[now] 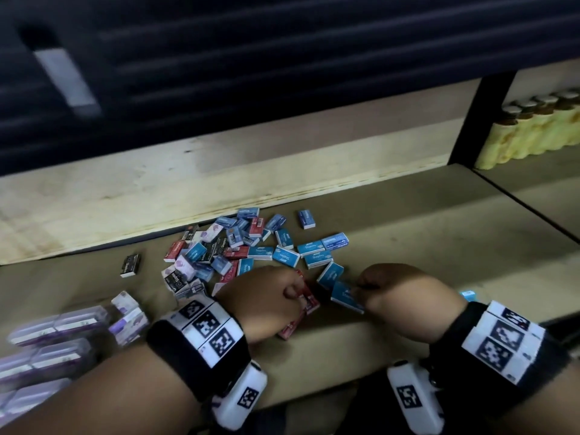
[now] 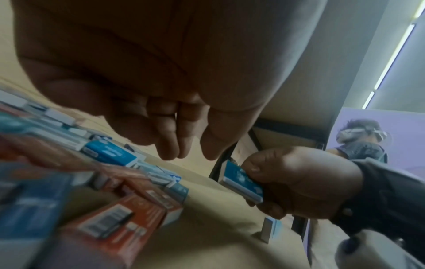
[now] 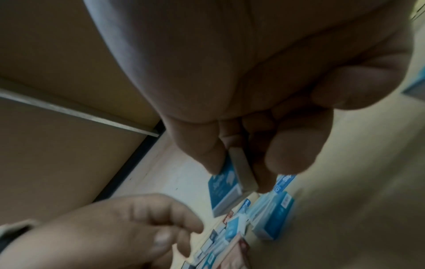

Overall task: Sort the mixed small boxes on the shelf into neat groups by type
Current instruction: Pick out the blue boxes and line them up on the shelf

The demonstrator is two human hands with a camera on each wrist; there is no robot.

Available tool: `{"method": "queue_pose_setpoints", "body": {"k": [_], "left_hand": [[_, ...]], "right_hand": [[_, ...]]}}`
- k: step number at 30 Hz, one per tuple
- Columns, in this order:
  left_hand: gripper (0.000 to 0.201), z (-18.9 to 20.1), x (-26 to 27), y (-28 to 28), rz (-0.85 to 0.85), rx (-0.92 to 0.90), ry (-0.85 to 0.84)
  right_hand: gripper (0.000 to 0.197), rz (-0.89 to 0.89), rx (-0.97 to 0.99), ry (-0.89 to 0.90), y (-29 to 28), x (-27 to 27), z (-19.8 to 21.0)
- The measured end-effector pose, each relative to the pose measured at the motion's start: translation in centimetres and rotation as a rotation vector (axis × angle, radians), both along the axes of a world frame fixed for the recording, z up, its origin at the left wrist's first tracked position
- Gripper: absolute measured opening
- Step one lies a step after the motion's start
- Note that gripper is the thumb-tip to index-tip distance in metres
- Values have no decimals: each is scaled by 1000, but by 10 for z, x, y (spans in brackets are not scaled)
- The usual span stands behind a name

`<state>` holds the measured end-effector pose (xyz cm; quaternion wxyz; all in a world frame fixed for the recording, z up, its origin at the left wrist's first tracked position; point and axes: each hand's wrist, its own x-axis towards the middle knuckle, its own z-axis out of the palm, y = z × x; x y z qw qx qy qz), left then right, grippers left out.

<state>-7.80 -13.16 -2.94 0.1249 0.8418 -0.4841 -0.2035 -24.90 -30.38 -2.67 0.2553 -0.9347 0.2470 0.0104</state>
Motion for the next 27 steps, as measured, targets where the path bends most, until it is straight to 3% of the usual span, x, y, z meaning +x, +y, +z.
{"method": "queue_pose_setpoints", "body": {"k": [4, 8, 17, 24, 27], "left_hand": [[35, -3, -5, -37, -63, 45, -122], [35, -14, -7, -75, -78, 143, -268], [42, -21, -6, -111, -109, 317, -382], [18, -11, -13, -115, -115, 329, -497], [17, 1, -23, -120, -102, 296, -438]], "right_hand": [[10, -61, -36, -52, -3, -12, 2], [22, -141, 22, -15, -12, -23, 6], [15, -205, 141, -37, -33, -47, 16], [13, -235, 61, -37, -62, -62, 24], [16, -247, -14, -41, -79, -70, 27]]}}
